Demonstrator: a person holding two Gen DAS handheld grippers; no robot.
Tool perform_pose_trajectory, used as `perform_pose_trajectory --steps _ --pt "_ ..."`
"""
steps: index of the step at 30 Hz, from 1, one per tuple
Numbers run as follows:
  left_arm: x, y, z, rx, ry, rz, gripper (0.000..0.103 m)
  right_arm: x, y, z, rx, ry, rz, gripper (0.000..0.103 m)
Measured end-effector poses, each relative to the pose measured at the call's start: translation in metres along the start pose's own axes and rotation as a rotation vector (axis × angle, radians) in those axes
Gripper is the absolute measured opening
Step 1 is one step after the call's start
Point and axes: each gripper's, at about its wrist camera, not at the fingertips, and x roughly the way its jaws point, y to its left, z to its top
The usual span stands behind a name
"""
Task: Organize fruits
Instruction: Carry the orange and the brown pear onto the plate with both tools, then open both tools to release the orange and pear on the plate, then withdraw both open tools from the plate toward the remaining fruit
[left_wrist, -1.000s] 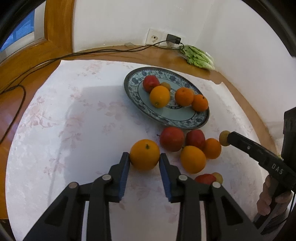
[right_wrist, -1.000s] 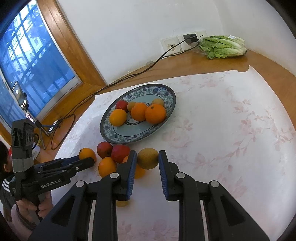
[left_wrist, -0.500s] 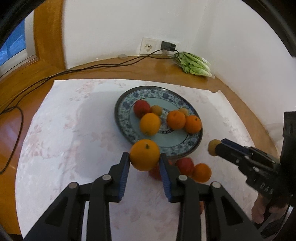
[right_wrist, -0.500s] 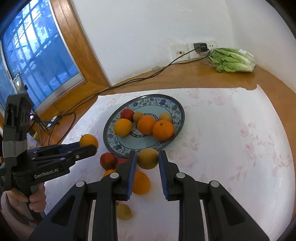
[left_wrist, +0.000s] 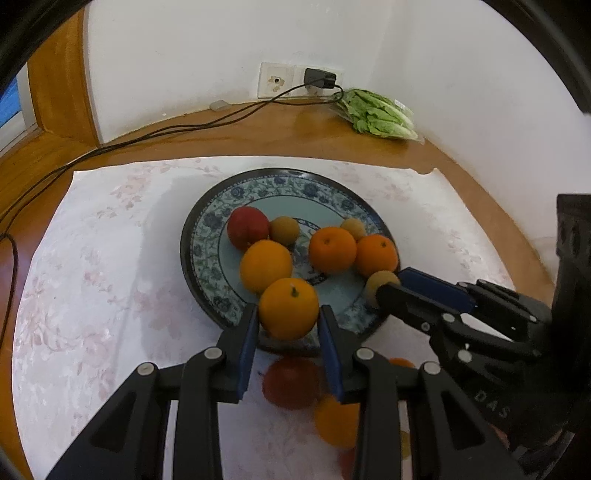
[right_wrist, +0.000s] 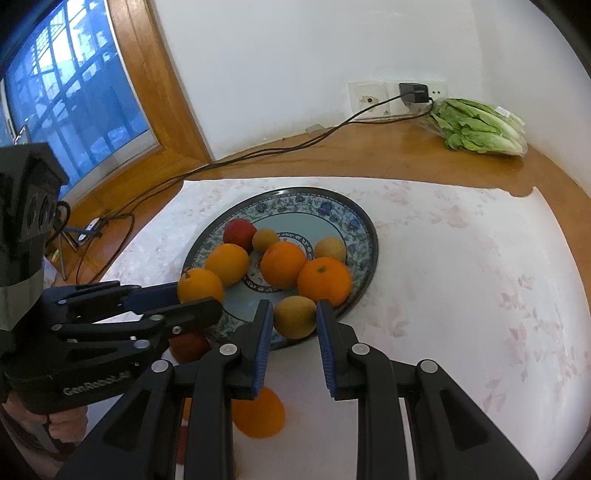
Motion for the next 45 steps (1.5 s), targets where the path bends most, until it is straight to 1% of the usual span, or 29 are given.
perform_pose_trajectory --steps 2,6,11,13,14,17,25,29,32,36,42,45 --pt "0.005 0.001 0.002 -0.001 -0.001 0.009 0.034 0.005 0.001 0.002 -0.017 -0.002 -0.006 0.025" --pt "0.015 0.003 0.005 0.000 -0.003 0.029 0.034 0.014 0.004 0.006 -0.050 -0.009 -0.046 0.024" --pt "0.020 0.006 0.011 0.000 -0.018 0.025 0.034 0.027 0.000 0.008 -0.047 -0.005 -0.072 0.021" --pt "0.021 0.007 0.013 -0.005 -0.020 0.022 0.034 0.031 -0.003 0.008 -0.034 0.007 -0.072 0.020" --pt "0.022 0.008 0.014 -0.009 -0.020 0.020 0.034 0.032 -0.006 0.008 -0.021 0.005 -0.058 0.020" --pt "0.026 0.009 0.016 -0.018 -0.017 0.020 0.034 0.031 -0.008 0.009 -0.011 0.002 -0.056 0.020" --pt "0.026 0.004 0.014 0.001 -0.010 0.036 0.034 0.030 -0.008 0.009 -0.003 0.005 -0.048 0.020" --pt "0.023 0.004 0.013 -0.009 0.000 0.026 0.040 0.027 -0.007 0.009 0.008 0.011 -0.038 0.024" --pt "0.018 0.005 0.012 -0.018 0.000 0.029 0.047 0.022 -0.007 0.007 0.016 0.008 -0.035 0.027" --pt "0.009 0.008 0.010 -0.036 -0.007 0.017 0.056 0.015 -0.009 0.006 0.033 -0.001 -0.021 0.033" --pt "-0.005 0.007 0.006 -0.026 -0.020 0.019 0.064 0.004 -0.009 0.002 0.045 -0.006 -0.028 0.043" --pt "-0.010 0.006 0.003 -0.029 -0.020 0.014 0.065 0.000 -0.010 -0.001 0.052 -0.005 -0.026 0.044"
